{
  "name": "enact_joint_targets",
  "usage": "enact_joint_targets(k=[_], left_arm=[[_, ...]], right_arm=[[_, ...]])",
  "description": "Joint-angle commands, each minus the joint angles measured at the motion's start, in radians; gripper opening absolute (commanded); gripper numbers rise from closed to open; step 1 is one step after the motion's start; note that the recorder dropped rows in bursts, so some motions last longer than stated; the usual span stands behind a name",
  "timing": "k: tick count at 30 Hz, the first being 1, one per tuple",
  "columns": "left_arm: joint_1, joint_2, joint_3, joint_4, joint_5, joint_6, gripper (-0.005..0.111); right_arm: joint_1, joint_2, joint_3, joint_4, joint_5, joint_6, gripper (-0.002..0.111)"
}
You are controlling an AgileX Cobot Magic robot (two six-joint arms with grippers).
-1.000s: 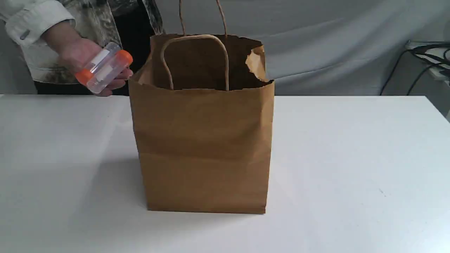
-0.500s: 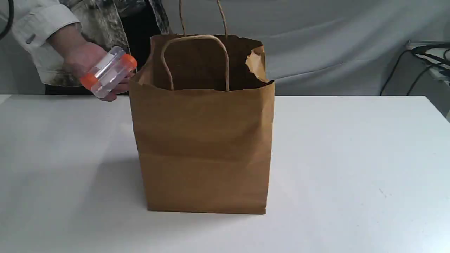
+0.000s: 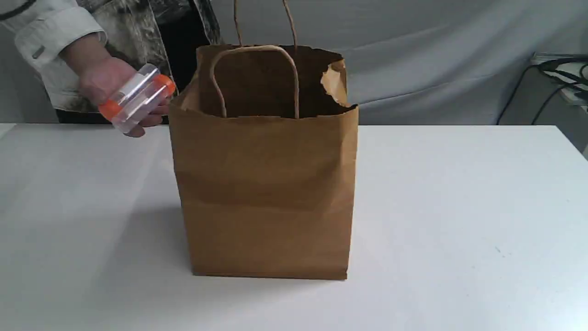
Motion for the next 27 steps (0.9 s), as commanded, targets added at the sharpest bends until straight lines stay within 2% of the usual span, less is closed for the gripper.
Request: enact_joint_targets(k=[1, 2, 4, 7, 8, 9, 10, 12, 13, 14, 15, 16, 18, 21, 23, 27], left_arm=[[0.052, -0.033, -0.024, -0.008, -0.009, 0.238, 0.06], [0.059, -0.038, -0.032, -0.008, 0.017, 0.223, 0.058], [0.062, -0.051, -0.056, -0.219, 0.247, 0.075, 0.051], [0.07, -0.056, -0.14, -0.697, 0.844, -0.103, 0.05], [0.098, -0.05, -0.162, -0.85, 1.007, -0.069, 0.05], [0.139, -0.041, -0.179, -1.019, 1.11, 0.093, 0.05], [0.18, -0.033, -0.183, -1.232, 1.174, 0.35, 0.05], [0.266, -0.025, -0.169, -1.752, 1.243, 0.823, 0.05], [0.317, -0.021, -0.147, -2.012, 1.253, 0.943, 0.05], [0.346, -0.019, -0.129, -2.163, 1.26, 1.023, 0.05], [0.367, -0.016, -0.106, -2.417, 1.28, 1.167, 0.05], [0.371, -0.015, -0.101, -2.533, 1.301, 1.261, 0.05], [0.359, -0.015, -0.108, -2.664, 1.328, 1.369, 0.05], [0.272, -0.019, -0.142, -2.676, 1.328, 1.441, 0.053], [0.196, -0.017, -0.153, -2.636, 1.301, 1.472, 0.057], [0.038, 0.015, -0.155, -2.402, 1.246, 1.442, 0.059]], right_arm=[[0.0, -0.006, 0.004, 0.006, 0.005, 0.025, 0.049], [0.0, -0.006, 0.004, 0.006, 0.005, 0.033, 0.049], [0.0, -0.006, 0.004, 0.006, 0.005, 0.05, 0.049], [0.0, -0.006, 0.004, 0.006, 0.005, 0.05, 0.049], [0.0, -0.006, 0.004, 0.011, 0.005, 0.05, 0.049], [0.0, -0.006, 0.004, 0.022, 0.005, 0.052, 0.049], [0.0, -0.006, 0.004, 0.03, 0.009, 0.052, 0.049], [0.0, -0.006, 0.004, 0.03, 0.013, 0.052, 0.049], [0.0, -0.006, 0.004, 0.03, 0.013, 0.052, 0.049], [0.0, -0.006, 0.004, 0.03, 0.013, 0.052, 0.049], [0.0, -0.006, 0.004, 0.03, 0.013, 0.052, 0.049], [0.0, -0.006, 0.004, 0.03, 0.013, 0.052, 0.049], [0.0, -0.006, 0.004, 0.03, 0.013, 0.052, 0.049], [0.0, -0.006, 0.004, 0.03, 0.013, 0.052, 0.049], [0.0, -0.006, 0.004, 0.03, 0.013, 0.054, 0.049], [0.0, -0.006, 0.004, 0.03, 0.015, 0.059, 0.049]])
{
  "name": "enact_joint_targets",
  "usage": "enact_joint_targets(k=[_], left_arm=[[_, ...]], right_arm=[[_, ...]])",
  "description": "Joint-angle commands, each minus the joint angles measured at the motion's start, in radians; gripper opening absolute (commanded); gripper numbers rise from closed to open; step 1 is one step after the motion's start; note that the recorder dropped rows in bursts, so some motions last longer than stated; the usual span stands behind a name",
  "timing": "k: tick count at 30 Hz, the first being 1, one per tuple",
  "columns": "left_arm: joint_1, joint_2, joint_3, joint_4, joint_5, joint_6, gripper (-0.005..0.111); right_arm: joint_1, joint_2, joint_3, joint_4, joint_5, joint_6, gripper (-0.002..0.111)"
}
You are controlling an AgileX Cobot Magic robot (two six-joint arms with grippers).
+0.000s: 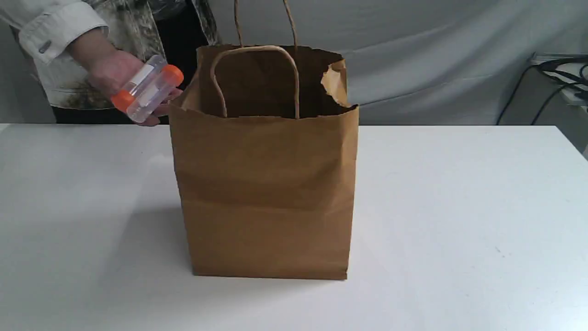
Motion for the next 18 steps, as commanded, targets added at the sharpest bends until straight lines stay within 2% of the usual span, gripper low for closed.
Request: enact_joint_targets(k=[1, 5, 8, 11, 15, 18], left_arm=[[-0.105, 0.036, -0.002, 0.193, -0.01, -0.03, 0.059], [-0.171, 0.09, -0.002, 0.356, -0.021, -0.096, 0.059], [-0.173, 0.128, -0.044, 0.332, -0.103, -0.257, 0.059], [-0.173, 0.179, -0.148, 0.334, -0.077, -0.278, 0.059], [-0.197, 0.282, -0.356, 0.336, 0.055, -0.332, 0.059], [-0.237, 0.365, -0.488, 0.412, 0.267, -0.305, 0.059]], right_arm=[[0.0, -0.006, 0.004, 0.007, 0.003, 0.006, 0.049], [0.0, -0.006, 0.004, 0.007, 0.004, 0.019, 0.049], [0.0, -0.006, 0.004, 0.012, 0.004, 0.02, 0.049], [0.0, -0.006, 0.004, 0.012, 0.014, 0.02, 0.049], [0.002, -0.006, 0.004, 0.012, 0.03, 0.022, 0.049], [0.002, -0.006, 0.004, 0.012, 0.029, 0.02, 0.049]])
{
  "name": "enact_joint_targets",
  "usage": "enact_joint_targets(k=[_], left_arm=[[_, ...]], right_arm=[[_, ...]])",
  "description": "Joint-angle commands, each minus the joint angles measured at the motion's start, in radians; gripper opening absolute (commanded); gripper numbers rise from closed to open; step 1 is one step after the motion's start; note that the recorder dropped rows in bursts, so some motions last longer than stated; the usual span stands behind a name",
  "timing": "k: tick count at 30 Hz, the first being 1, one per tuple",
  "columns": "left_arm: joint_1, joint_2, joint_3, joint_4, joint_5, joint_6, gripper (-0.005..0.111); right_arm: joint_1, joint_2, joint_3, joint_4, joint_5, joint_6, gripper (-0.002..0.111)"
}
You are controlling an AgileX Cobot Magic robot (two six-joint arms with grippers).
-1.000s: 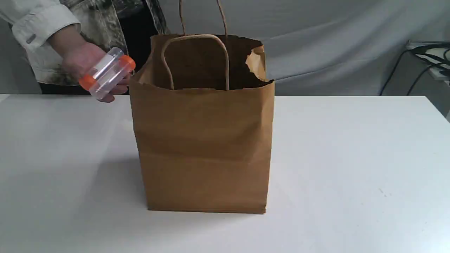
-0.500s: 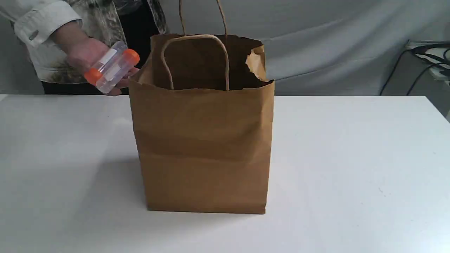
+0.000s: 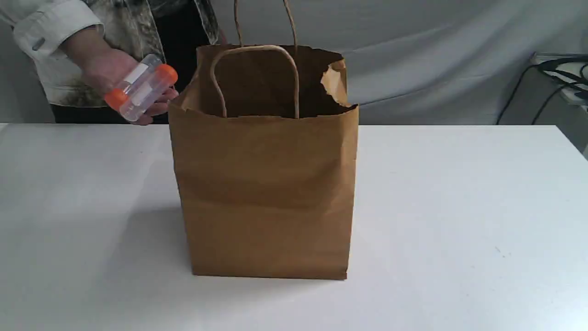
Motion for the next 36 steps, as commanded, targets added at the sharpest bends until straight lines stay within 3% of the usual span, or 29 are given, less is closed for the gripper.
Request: enact_joint_targets(k=[1, 3, 10, 25, 28, 32, 36], left_arm=[[-0.054, 0.093, -0.133, 0.102, 0.231, 0.035, 0.059], [-0.067, 0.128, -0.175, 0.149, 0.231, 0.036, 0.06], [-0.072, 0.209, -0.201, 0.088, 0.231, -0.07, 0.061], [-0.094, 0.189, -0.201, 0.036, 0.231, -0.06, 0.061], [-0.084, 0.185, -0.201, 0.03, 0.231, 0.041, 0.06], [-0.03, 0.185, -0.167, -0.132, 0.231, 0.326, 0.06], [-0.021, 0.185, -0.155, -0.168, 0.231, 0.513, 0.06]], right_arm=[[0.002, -0.006, 0.004, 0.008, 0.01, 0.001, 0.049], [0.009, -0.006, 0.004, 0.008, 0.01, 0.001, 0.049], [0.043, -0.006, 0.004, 0.008, 0.01, -0.003, 0.049], [0.043, -0.006, 0.004, 0.008, 0.01, -0.006, 0.049], [0.043, -0.006, 0.004, 0.008, 0.01, -0.006, 0.049], [0.043, -0.006, 0.004, 0.008, 0.012, -0.006, 0.049], [0.043, -0.006, 0.004, 0.008, 0.018, -0.006, 0.049]])
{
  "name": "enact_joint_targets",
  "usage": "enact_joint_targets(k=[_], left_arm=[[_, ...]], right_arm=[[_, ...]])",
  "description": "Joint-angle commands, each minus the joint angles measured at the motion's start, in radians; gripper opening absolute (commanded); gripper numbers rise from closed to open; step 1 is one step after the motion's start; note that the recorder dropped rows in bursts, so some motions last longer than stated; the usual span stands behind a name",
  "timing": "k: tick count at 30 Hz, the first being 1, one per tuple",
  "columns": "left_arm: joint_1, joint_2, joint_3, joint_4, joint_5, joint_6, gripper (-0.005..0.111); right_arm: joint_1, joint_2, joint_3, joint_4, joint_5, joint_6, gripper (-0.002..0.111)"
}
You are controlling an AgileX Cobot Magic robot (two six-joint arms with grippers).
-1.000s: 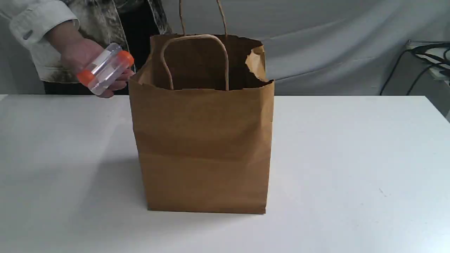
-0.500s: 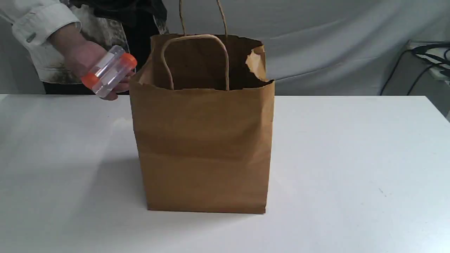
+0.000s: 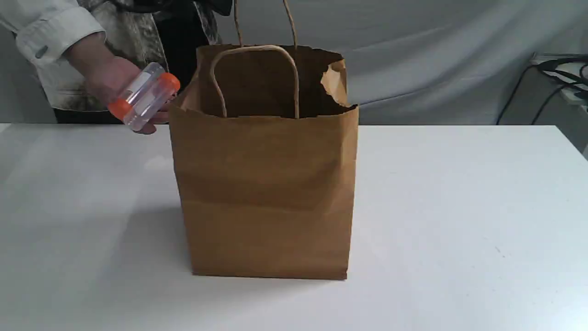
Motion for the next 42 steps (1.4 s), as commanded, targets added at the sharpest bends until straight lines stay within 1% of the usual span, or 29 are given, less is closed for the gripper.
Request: enact_joint_targets(k=[1, 4, 8, 11, 16, 20, 22, 24, 29, 31, 34, 39, 42], left_arm=[[0.004, -0.01, 0.011, -0.045, -0.004, 0.189, 0.06], [0.004, -0.01, 0.011, -0.036, -0.004, 0.305, 0.06], [0.002, -0.008, 0.011, -0.005, -0.004, 0.33, 0.06], [0.002, -0.006, 0.011, 0.008, -0.004, 0.295, 0.061], [-0.002, -0.006, 0.017, 0.007, -0.004, 0.213, 0.068], [-0.017, -0.006, 0.098, 0.003, -0.004, 0.198, 0.068], [-0.028, -0.006, 0.133, 0.007, -0.004, 0.217, 0.068], [-0.028, -0.006, 0.147, 0.026, -0.004, 0.229, 0.068], [-0.028, -0.006, 0.15, 0.11, -0.004, 0.229, 0.068], [-0.028, -0.006, 0.15, 0.108, -0.004, 0.229, 0.068], [-0.028, -0.009, 0.15, 0.066, -0.004, 0.229, 0.068], [-0.028, -0.007, 0.15, 0.084, -0.004, 0.197, 0.068], [-0.028, 0.005, 0.15, 0.065, -0.004, 0.173, 0.068]], right_arm=[[0.003, -0.006, 0.004, 0.005, 0.008, -0.006, 0.049], [0.003, -0.006, 0.004, 0.005, 0.008, -0.006, 0.049], [0.003, -0.006, 0.004, 0.005, 0.008, -0.006, 0.049], [0.003, -0.006, 0.004, 0.005, 0.008, -0.006, 0.049], [0.003, -0.006, 0.004, 0.003, 0.008, -0.011, 0.049], [0.003, -0.006, 0.004, 0.0, 0.008, -0.013, 0.049], [0.003, -0.006, 0.004, 0.0, 0.008, -0.013, 0.049], [0.003, -0.006, 0.004, 0.0, 0.008, -0.013, 0.049], [0.003, -0.006, 0.004, 0.0, 0.008, -0.015, 0.049], [0.003, -0.006, 0.004, 0.0, 0.008, -0.015, 0.049], [0.003, -0.006, 0.004, 0.0, 0.008, -0.015, 0.049], [0.003, -0.006, 0.004, 0.0, 0.014, -0.015, 0.049], [0.003, -0.006, 0.004, 0.0, 0.014, -0.015, 0.049]])
